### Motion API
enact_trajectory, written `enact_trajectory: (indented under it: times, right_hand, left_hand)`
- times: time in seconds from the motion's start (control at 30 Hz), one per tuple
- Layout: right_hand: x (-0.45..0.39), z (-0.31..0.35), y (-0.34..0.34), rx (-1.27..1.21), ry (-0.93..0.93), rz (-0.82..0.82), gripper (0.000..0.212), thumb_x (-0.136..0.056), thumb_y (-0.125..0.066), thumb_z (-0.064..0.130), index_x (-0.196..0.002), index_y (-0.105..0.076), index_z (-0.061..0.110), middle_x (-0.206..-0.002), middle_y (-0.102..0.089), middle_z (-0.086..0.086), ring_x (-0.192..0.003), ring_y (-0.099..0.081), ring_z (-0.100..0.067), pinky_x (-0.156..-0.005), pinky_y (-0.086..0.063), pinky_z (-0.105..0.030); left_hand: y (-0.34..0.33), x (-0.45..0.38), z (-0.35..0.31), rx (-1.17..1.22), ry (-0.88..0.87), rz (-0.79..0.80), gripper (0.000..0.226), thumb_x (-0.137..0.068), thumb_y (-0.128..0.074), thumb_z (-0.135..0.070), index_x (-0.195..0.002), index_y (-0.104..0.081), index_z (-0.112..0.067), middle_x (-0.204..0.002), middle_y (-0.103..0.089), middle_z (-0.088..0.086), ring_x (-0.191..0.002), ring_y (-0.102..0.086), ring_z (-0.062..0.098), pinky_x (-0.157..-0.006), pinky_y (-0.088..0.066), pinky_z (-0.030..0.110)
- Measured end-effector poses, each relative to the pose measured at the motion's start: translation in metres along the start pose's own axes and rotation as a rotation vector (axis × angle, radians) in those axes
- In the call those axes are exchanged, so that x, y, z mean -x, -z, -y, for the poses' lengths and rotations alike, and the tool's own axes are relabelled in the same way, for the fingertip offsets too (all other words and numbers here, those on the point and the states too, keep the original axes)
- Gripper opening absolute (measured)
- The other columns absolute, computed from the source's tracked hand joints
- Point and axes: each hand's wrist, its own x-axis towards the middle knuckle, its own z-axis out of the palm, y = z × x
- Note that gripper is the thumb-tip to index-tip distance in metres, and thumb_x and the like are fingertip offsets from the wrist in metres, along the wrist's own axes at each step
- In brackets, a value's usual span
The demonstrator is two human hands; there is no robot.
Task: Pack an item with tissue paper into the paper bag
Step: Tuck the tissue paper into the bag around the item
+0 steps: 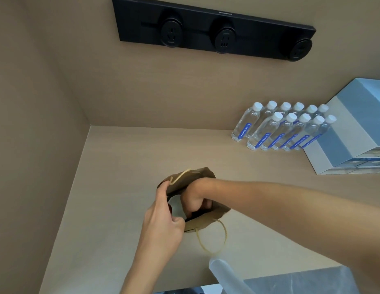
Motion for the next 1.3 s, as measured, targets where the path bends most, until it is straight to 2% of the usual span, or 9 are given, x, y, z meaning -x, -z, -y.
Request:
enact_trajectory:
  times: [0.27, 0.37, 0.47, 0.63, 0.73, 0.93, 1.03, 1.1, 1.3]
  right_hand:
    - [0.003, 0.023, -0.012, -0.505, 0.126, -0.072, 0.031, -0.09, -0.059, 0.011, -0.118, -0.062, -0.003, -0.117, -0.069, -0.025, -0.1, -0.07, -0.033, -0.092, -0.056, -0.043]
    - [0.002, 0.027, -0.017, -0.653, 0.143, -0.071, 0.026, -0.09, -0.056, 0.006, -0.112, -0.065, -0.004, -0.115, -0.07, -0.024, -0.08, -0.067, -0.027, -0.079, -0.057, -0.037]
    - [0.0, 0.026, -0.021, -0.73, 0.127, -0.054, 0.013, -0.093, -0.054, 0.005, -0.084, -0.062, 0.003, -0.12, -0.068, -0.024, -0.067, -0.059, -0.023, -0.065, -0.051, -0.032]
    - [-0.005, 0.029, -0.025, -0.455, 0.19, -0.062, 0.031, -0.096, -0.052, 0.012, -0.124, -0.058, -0.001, -0.089, -0.06, -0.015, -0.071, -0.058, -0.026, -0.069, -0.054, -0.034]
    - [-0.003, 0.031, -0.027, -0.253, 0.258, -0.151, 0.031, -0.097, -0.051, 0.012, -0.124, -0.058, -0.001, -0.099, -0.058, -0.014, -0.085, -0.058, -0.027, -0.082, -0.054, -0.038]
    - [0.005, 0.029, -0.028, -0.049, 0.33, -0.346, 0.023, -0.096, -0.049, 0.007, -0.113, -0.062, -0.005, -0.07, -0.048, -0.003, -0.071, -0.051, -0.022, -0.064, -0.041, -0.032]
    - [0.014, 0.022, -0.025, -0.007, 0.247, -0.395, 0.024, -0.092, -0.054, 0.009, -0.114, -0.063, 0.001, -0.092, -0.058, -0.01, -0.082, -0.056, -0.029, -0.066, -0.046, -0.035]
    - [0.015, 0.019, -0.023, -0.038, 0.169, -0.363, 0.027, -0.091, -0.057, 0.009, -0.117, -0.063, 0.003, -0.104, -0.061, -0.014, -0.081, -0.055, -0.029, -0.066, -0.047, -0.034]
    - [0.007, 0.025, -0.02, -0.312, 0.22, -0.083, 0.033, -0.094, -0.049, 0.016, -0.118, -0.062, -0.001, -0.09, -0.061, -0.015, -0.073, -0.058, -0.027, -0.062, -0.051, -0.034]
  left_hand:
    - [0.005, 0.01, 0.01, 0.004, 0.016, -0.036, 0.088, -0.072, -0.054, 0.003, -0.136, -0.029, -0.052, -0.062, -0.054, -0.004, -0.059, -0.055, 0.008, -0.048, -0.044, 0.008]
    - [0.009, 0.011, 0.01, 0.031, -0.01, -0.045, 0.09, -0.072, -0.053, 0.007, -0.122, -0.028, -0.062, -0.06, -0.054, -0.014, -0.058, -0.052, 0.003, -0.052, -0.044, 0.01]
    - [0.011, 0.012, 0.01, 0.037, -0.014, -0.043, 0.089, -0.073, -0.052, 0.009, -0.116, -0.029, -0.065, -0.059, -0.05, -0.022, -0.054, -0.048, 0.001, -0.051, -0.042, 0.011]
    - [0.011, 0.016, 0.014, 0.03, -0.012, -0.034, 0.092, -0.073, -0.051, 0.007, -0.116, -0.03, -0.072, -0.053, -0.046, -0.019, -0.05, -0.044, 0.004, -0.046, -0.04, 0.012]
    - [0.011, 0.016, 0.015, 0.035, -0.018, -0.025, 0.088, -0.074, -0.052, 0.007, -0.12, -0.032, -0.065, -0.054, -0.045, -0.02, -0.051, -0.044, 0.004, -0.047, -0.04, 0.013]
    - [0.012, 0.016, 0.013, 0.05, -0.034, -0.038, 0.088, -0.075, -0.052, 0.008, -0.123, -0.034, -0.064, -0.054, -0.045, -0.021, -0.05, -0.042, 0.004, -0.048, -0.039, 0.012]
    - [0.013, 0.014, 0.011, 0.049, -0.04, -0.056, 0.096, -0.075, -0.052, 0.009, -0.113, -0.029, -0.076, -0.054, -0.046, -0.023, -0.05, -0.044, 0.002, -0.047, -0.039, 0.009]
    - [0.013, 0.014, 0.01, 0.048, -0.043, -0.055, 0.096, -0.075, -0.052, 0.008, -0.11, -0.027, -0.078, -0.055, -0.048, -0.025, -0.051, -0.046, 0.0, -0.047, -0.04, 0.008]
    - [0.01, 0.012, 0.013, 0.055, -0.026, -0.041, 0.088, -0.073, -0.053, 0.008, -0.122, -0.034, -0.062, -0.054, -0.048, -0.022, -0.051, -0.044, 0.004, -0.048, -0.041, 0.013]
